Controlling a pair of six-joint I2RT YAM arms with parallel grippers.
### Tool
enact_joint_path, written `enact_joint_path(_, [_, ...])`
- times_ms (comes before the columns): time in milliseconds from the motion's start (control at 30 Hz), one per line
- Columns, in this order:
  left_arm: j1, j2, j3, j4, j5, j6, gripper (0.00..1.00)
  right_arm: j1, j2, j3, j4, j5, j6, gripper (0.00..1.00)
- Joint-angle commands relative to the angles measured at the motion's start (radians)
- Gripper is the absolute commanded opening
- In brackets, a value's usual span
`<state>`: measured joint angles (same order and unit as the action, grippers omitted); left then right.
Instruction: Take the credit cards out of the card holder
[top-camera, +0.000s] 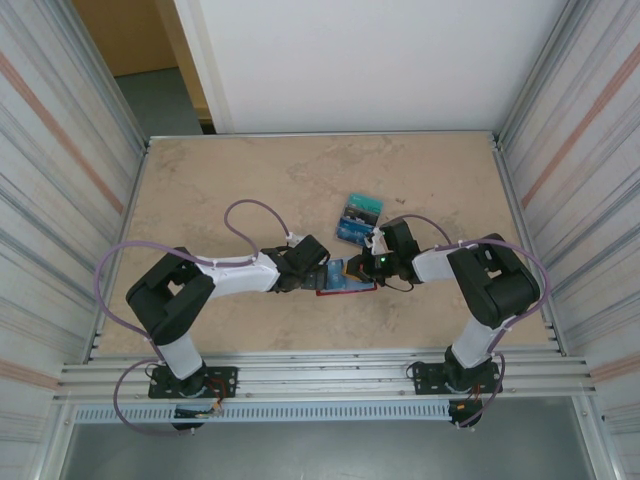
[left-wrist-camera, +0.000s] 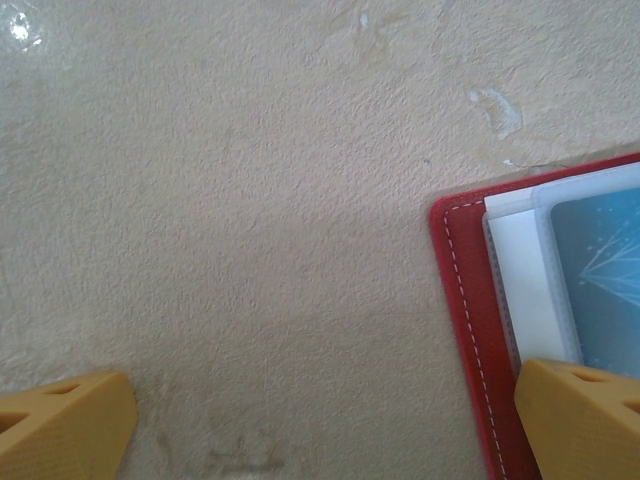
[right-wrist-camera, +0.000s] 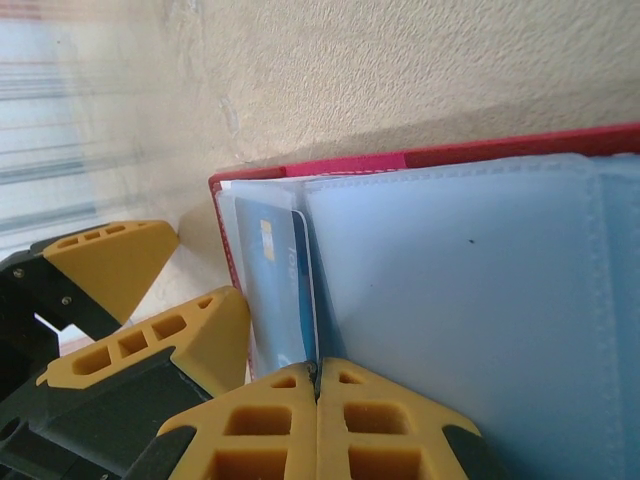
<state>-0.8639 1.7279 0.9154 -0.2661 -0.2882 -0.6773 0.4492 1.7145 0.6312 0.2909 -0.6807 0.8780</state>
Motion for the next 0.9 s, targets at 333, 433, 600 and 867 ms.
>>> enact_joint_path(333, [0.008, -0.025, -0.011, -0.005, 0.058, 0.026, 0.99, -0.009, -0.009, -0.016, -0.042, 0.015, -0.043, 0.04])
enact_joint_path(433, [0.008, -0.052, 0.006, -0.003, 0.061, 0.040, 0.99, -0.009, -0.010, -0.014, -0.043, 0.012, -0.043, 0.04])
enact_joint_path(600, [0.008, -0.045, 0.025, 0.018, 0.091, 0.059, 0.99, -0.009, -0.016, -0.014, -0.045, 0.011, -0.043, 0.04])
enact_joint_path(867, [0.008, 0.005, 0.019, 0.058, 0.132, 0.064, 0.99, -0.009, -0.013, -0.016, -0.041, 0.010, -0.040, 0.04])
